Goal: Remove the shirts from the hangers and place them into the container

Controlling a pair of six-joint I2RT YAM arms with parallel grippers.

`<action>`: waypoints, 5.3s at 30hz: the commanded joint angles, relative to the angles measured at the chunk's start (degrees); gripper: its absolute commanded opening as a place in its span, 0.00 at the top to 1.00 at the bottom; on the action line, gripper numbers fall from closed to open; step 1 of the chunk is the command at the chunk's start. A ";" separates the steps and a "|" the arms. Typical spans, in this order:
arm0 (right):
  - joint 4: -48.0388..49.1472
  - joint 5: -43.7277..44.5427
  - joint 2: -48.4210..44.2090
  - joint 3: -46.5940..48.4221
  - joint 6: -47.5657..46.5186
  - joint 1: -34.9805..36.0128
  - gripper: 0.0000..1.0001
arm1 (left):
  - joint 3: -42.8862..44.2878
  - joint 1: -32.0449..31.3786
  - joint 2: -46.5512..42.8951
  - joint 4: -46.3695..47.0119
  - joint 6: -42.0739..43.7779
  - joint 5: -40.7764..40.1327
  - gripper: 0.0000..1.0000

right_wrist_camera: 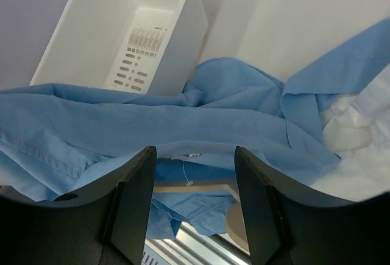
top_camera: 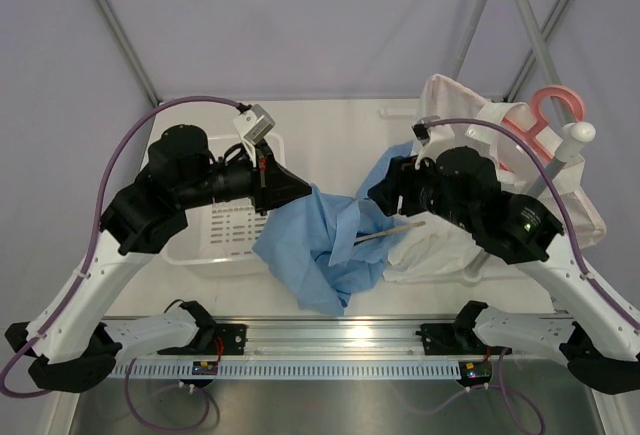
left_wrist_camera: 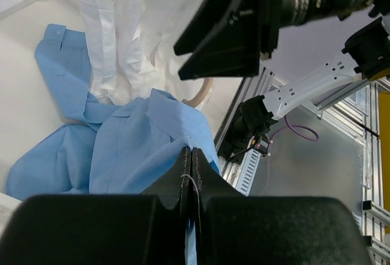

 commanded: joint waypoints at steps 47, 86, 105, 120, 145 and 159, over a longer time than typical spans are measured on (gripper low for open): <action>13.94 21.03 1.07 -11.88 8.28 2.11 0.49 | 15.54 0.12 6.83 -1.54 5.22 -25.42 1.00; 26.62 19.35 10.13 -11.74 3.01 -2.82 1.00 | 10.98 0.12 3.93 -3.29 5.13 -26.73 1.00; 0.84 35.96 20.77 19.25 -10.02 -2.82 1.00 | 1.12 0.12 -5.65 5.92 8.82 -48.96 1.00; 2.16 35.62 18.66 13.78 3.71 -17.66 1.00 | -0.55 0.20 -17.08 1.11 8.38 -58.89 1.00; -3.45 1.08 30.42 50.32 -2.09 -23.30 1.00 | -19.87 0.20 -19.27 8.65 1.62 -14.00 1.00; -3.02 -0.34 29.99 47.80 -14.66 -15.57 1.00 | -4.27 0.12 -13.49 3.24 5.83 -12.68 0.59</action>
